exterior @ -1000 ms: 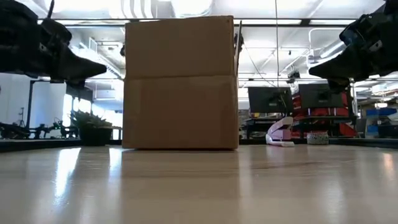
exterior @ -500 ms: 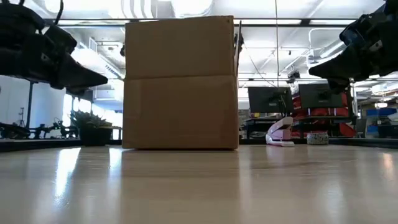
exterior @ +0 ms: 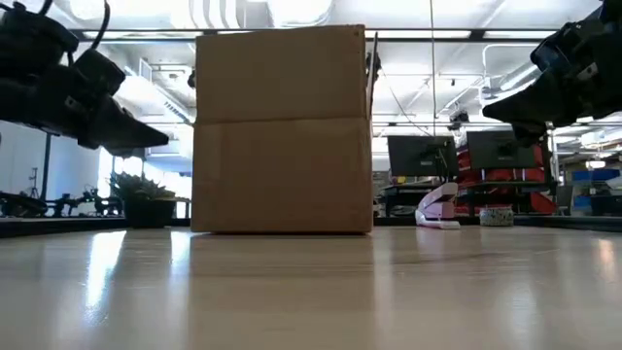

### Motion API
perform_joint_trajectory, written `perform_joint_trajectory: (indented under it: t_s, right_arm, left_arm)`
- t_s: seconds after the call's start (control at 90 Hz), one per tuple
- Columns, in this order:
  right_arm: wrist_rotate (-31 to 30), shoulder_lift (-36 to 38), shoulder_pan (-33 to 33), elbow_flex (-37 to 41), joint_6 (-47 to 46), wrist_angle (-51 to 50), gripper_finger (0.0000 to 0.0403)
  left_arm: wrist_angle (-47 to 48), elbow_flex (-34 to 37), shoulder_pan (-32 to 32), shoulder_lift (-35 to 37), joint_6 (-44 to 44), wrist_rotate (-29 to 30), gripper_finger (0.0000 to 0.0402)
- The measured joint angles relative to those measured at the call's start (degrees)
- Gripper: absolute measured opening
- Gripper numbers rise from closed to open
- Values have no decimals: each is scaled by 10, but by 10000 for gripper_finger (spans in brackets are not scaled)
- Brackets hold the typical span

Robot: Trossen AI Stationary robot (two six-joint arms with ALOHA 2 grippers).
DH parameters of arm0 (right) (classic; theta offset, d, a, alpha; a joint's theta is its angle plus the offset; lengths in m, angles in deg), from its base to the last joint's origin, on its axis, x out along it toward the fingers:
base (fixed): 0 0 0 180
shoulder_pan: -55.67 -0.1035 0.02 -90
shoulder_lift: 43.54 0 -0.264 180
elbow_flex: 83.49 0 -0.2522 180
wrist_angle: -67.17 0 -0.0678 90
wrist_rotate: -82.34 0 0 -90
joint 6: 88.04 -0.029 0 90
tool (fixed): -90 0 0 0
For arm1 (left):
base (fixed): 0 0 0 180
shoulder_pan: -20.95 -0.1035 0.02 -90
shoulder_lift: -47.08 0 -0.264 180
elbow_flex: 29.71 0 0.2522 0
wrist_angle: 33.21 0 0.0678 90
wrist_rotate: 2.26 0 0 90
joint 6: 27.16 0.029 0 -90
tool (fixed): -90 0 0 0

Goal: Wrap mug
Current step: Return to Home Position

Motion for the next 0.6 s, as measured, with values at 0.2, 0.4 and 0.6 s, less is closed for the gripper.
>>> perform_joint_trajectory:
  t_s: [0.2,0.4,0.6]
  right_arm:
    - [0,0,0,0,0,0,0]
    - [0,0,0,0,0,0,0]
    - [0,0,0,0,0,0,0]
  left_arm:
    - [0,0,0,-10,0,0,8]
    - [0,0,0,-18,0,0,8]
    - [0,0,0,-24,0,0,8]
